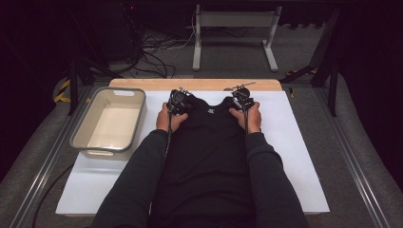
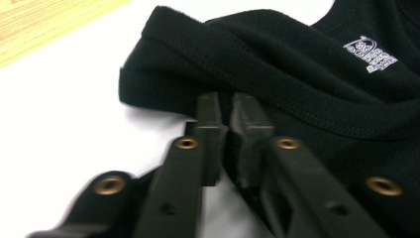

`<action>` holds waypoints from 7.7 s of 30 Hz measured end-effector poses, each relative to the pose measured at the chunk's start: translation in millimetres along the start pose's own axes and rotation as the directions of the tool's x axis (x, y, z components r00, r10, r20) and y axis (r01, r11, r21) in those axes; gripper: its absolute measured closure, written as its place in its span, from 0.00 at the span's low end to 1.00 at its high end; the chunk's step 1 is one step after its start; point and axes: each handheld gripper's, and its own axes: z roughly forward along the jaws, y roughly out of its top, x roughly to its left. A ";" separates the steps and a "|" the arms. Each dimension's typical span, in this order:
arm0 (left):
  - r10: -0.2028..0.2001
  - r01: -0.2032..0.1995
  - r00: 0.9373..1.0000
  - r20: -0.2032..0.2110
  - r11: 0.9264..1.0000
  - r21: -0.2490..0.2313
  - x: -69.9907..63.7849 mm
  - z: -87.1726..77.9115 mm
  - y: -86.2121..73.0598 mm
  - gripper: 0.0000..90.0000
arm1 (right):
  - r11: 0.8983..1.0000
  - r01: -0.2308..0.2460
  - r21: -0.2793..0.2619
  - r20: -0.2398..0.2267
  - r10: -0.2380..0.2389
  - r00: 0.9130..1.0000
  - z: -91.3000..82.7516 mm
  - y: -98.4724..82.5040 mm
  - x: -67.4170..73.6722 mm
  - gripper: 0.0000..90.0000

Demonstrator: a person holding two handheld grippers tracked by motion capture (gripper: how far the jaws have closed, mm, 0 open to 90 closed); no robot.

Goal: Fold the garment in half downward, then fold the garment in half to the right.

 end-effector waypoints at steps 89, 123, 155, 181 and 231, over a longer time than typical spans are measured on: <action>0.270 -0.257 0.962 -0.027 0.873 -0.414 -80.8 -152.6 -36.5 0.97 | 0.878 0.124 -0.463 -0.149 -0.215 0.965 -167.8 -51.0 42.6 0.96; 0.441 -0.365 0.895 0.060 0.804 -0.470 -140.8 -225.5 -142.4 0.97 | 0.829 0.241 -0.505 -0.274 -0.419 0.866 -236.3 -154.9 89.7 0.95; 0.377 -0.301 0.912 0.162 0.883 -0.360 -137.1 -235.0 -218.7 0.76 | 0.874 0.232 -0.428 -0.293 -0.377 0.879 -263.6 -246.3 96.3 0.62; 0.324 -0.299 0.909 0.262 0.945 -0.131 -141.9 -128.9 -147.3 0.88 | 0.925 0.341 -0.165 -0.267 -0.375 0.888 -166.3 -194.4 121.6 0.93; 0.312 -0.294 0.946 0.086 0.941 -0.169 -78.4 -155.2 -154.1 0.67 | 0.978 0.147 -0.147 -0.077 -0.159 0.984 -166.5 -193.3 23.7 0.67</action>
